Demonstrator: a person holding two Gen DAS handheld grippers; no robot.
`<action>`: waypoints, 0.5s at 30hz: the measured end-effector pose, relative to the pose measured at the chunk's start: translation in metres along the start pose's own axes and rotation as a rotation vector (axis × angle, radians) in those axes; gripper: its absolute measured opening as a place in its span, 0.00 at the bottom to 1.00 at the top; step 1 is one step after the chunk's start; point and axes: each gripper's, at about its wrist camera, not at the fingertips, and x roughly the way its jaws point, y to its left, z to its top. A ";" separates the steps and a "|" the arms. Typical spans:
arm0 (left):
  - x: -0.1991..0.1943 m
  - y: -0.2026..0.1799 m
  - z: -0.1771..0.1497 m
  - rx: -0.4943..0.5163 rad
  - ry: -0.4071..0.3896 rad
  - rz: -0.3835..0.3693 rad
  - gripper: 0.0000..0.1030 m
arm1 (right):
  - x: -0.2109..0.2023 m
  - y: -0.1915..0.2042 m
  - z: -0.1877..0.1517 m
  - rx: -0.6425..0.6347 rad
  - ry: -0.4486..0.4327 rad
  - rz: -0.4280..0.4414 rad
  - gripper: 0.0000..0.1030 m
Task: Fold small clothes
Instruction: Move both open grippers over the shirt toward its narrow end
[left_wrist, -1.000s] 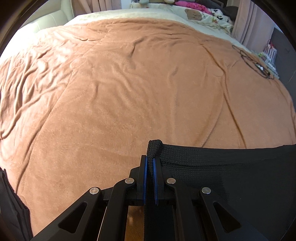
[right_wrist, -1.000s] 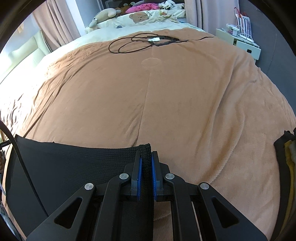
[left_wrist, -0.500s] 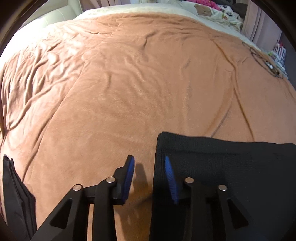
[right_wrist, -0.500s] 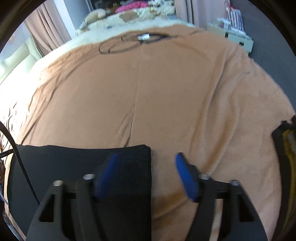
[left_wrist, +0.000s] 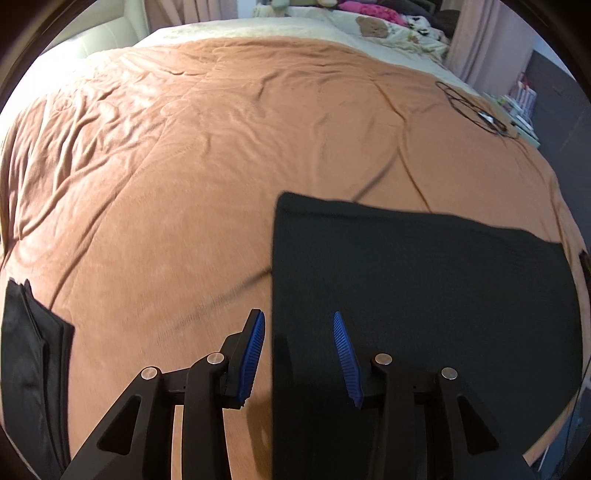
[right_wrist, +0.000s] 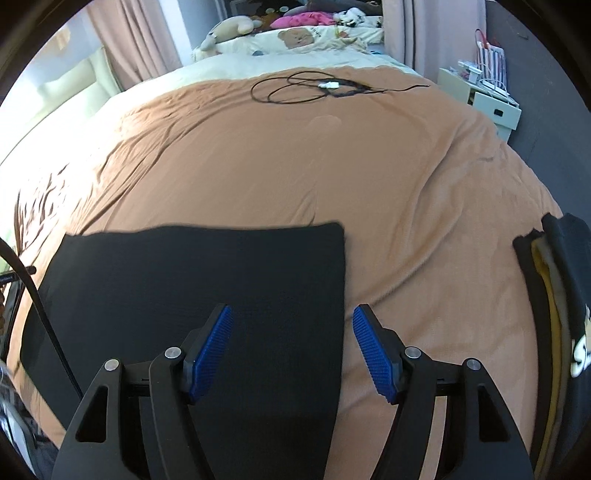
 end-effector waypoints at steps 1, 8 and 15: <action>-0.001 -0.001 -0.004 -0.002 0.000 -0.006 0.40 | -0.003 0.003 -0.004 -0.013 0.002 0.002 0.64; -0.006 -0.007 -0.041 -0.017 0.011 -0.045 0.40 | -0.021 0.016 -0.033 -0.043 0.034 0.052 0.64; -0.016 -0.010 -0.076 -0.045 -0.010 -0.036 0.40 | -0.032 0.023 -0.059 -0.062 0.046 0.059 0.57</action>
